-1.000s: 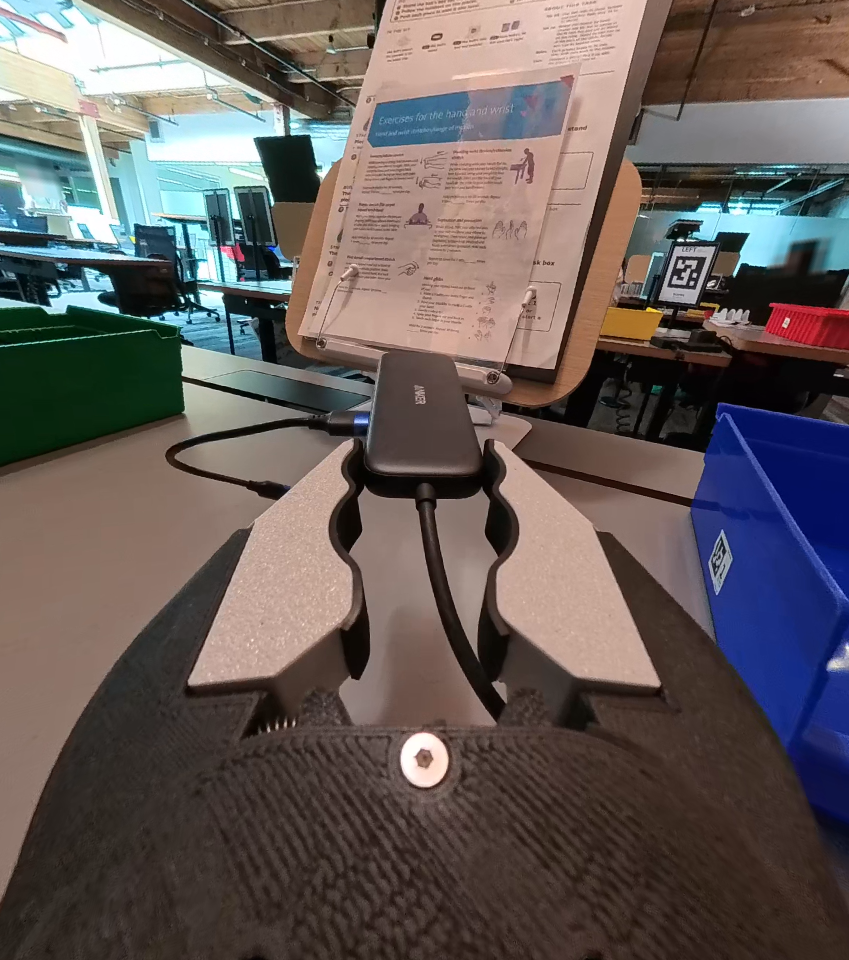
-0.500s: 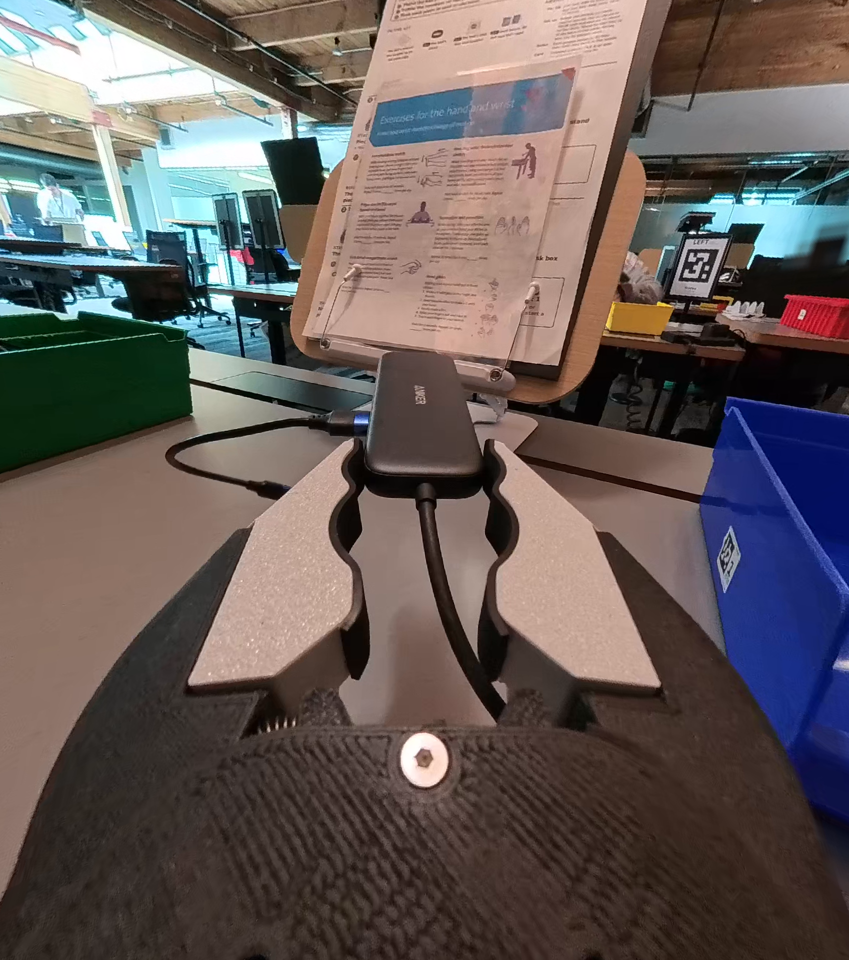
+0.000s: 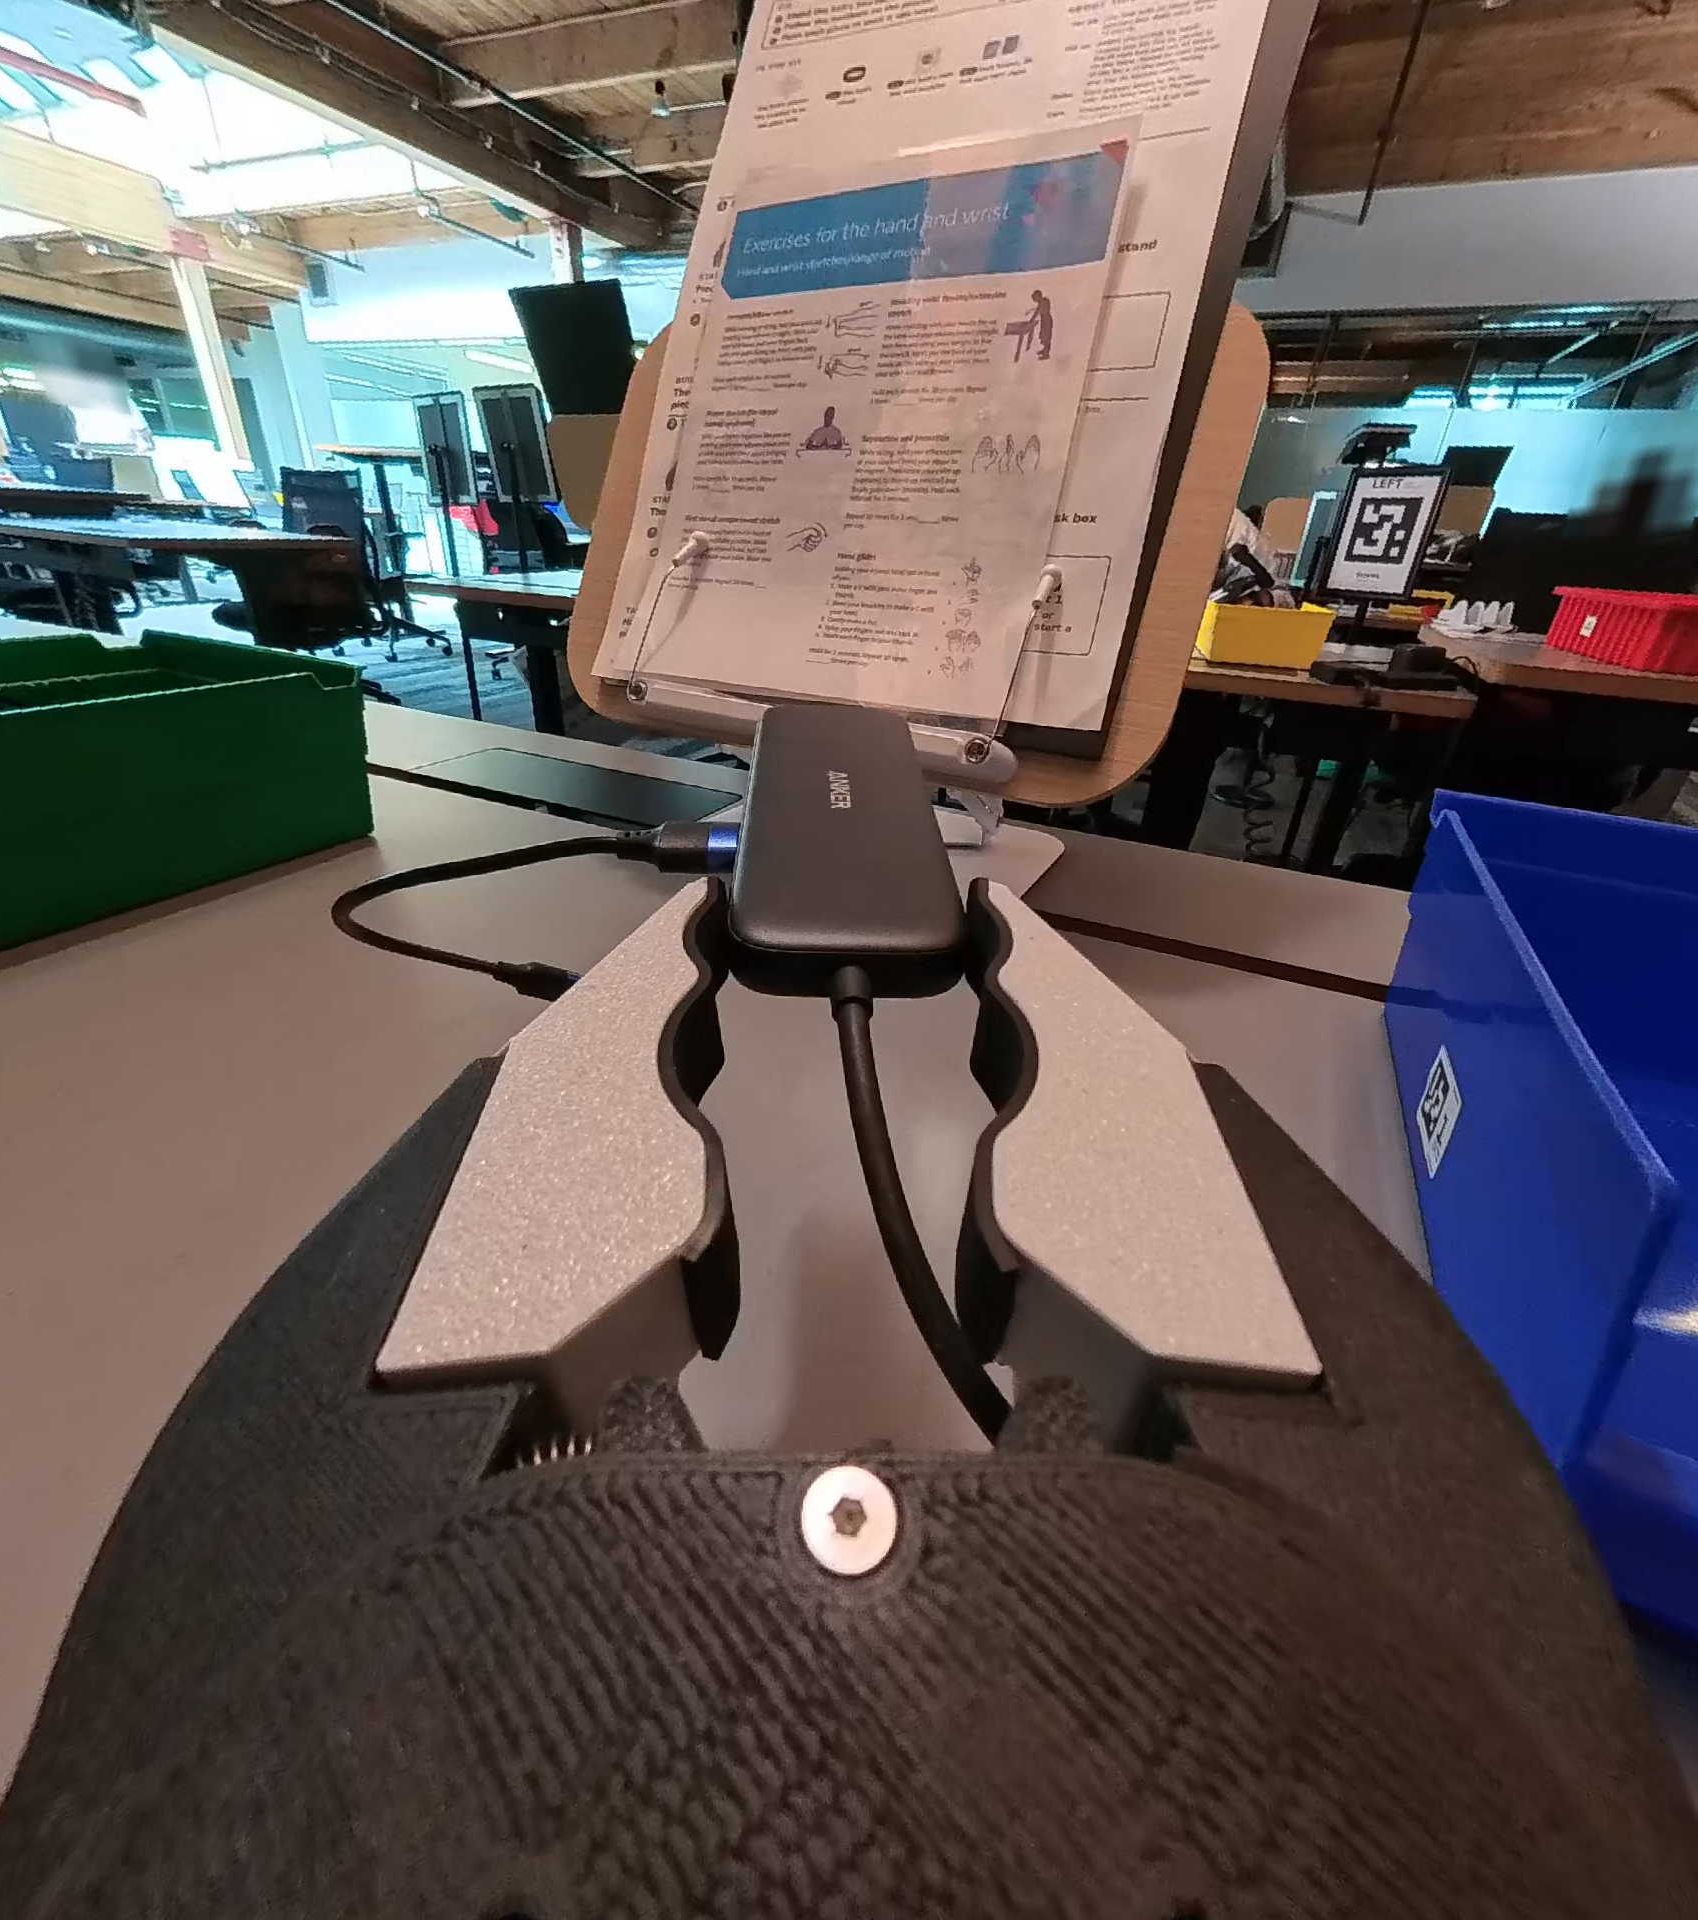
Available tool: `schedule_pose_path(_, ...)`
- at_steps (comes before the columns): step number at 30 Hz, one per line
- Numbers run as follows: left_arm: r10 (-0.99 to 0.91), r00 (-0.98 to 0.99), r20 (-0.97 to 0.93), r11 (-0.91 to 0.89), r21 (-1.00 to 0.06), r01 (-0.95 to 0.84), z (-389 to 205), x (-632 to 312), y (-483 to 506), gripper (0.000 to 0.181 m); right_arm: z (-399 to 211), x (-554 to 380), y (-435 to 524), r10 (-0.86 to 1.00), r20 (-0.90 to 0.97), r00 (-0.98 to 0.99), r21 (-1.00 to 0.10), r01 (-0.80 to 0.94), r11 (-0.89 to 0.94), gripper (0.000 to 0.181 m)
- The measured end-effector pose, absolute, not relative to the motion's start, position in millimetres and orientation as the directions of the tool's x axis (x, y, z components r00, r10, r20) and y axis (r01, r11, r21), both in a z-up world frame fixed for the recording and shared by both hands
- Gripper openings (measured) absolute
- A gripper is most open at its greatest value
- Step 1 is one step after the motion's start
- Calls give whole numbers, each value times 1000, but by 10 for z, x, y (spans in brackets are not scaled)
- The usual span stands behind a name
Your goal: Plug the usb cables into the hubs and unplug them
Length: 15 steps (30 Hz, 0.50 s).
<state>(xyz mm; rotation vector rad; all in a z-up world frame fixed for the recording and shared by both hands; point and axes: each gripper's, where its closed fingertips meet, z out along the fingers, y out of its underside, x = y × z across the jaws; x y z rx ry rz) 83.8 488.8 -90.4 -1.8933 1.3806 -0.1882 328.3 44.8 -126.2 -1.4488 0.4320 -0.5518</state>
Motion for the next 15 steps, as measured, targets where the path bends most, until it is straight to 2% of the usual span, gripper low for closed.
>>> schedule_pose_path(1,-852,399,-339,-69,-683,-727,-706,840,4850,1,-1262,3286,444,-594,52,802,-995,92,37,45)
schedule_pose_path(6,-859,310,-407,190,-816,-546,283,979,4237,1,-1261,3302,427,-599,48,799,-995,89,39,45)
schedule_pose_path(9,-880,250,-405,280,-865,-415,717,1060,3830,1,-1254,3306,419,-601,48,798,-995,91,41,45)
schedule_pose_path(12,-962,100,-254,209,-922,-325,768,1221,3380,2,-1241,3312,405,-604,50,796,-994,96,45,45)
schedule_pose_path(15,-998,5,-66,62,-947,-315,411,1480,3097,1,-1228,3332,379,-610,40,792,-994,93,55,45)
